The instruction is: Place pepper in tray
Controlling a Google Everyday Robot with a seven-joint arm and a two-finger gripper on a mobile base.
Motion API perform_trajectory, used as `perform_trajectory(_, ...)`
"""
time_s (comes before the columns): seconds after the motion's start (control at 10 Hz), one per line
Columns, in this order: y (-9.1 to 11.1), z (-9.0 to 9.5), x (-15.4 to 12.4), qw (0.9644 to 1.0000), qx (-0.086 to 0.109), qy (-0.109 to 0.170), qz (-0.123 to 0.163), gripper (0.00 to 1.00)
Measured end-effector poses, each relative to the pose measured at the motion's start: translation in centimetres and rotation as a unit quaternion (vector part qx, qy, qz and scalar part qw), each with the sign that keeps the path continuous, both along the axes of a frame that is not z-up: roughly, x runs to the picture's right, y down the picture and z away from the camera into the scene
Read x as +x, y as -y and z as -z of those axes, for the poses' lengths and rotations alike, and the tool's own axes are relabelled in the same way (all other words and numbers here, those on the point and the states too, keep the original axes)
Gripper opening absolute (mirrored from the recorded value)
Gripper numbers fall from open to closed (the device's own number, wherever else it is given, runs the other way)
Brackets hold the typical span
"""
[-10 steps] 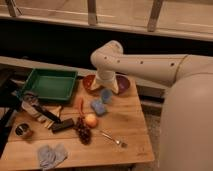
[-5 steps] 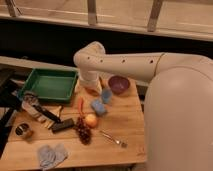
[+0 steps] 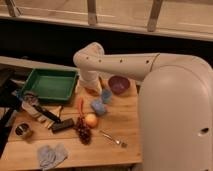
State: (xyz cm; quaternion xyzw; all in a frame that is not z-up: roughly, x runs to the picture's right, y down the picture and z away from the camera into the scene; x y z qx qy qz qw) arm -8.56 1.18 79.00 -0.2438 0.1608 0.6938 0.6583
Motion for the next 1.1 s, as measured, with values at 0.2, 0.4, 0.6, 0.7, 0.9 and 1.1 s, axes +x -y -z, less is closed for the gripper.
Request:
perform_trajectory(0.2,-0.5,-2.2,-1.8,0.9996,-0.011,0.018,0.02,0.78)
perform_trajectory(0.4,-0.7,-3.7,-1.9,0.9986,-0.024,0.036,0.03,0.78)
perform_trajectory(0.6,-1.0,-4.7,-3.0,0.9955,-0.031,0.081,0.04,0.78)
perform_trajectory(0.7,-1.3,-4.7,-3.9,0.9925,-0.028,0.108,0.049,0.78)
perform_trajectory(0.9,-1.5,-4.7,-4.6,0.9881,-0.022,0.14,0.06,0.78)
perform_trajectory(1.1,-1.6,-4.6,-4.9,0.9876,-0.022,0.142,0.062,0.78)
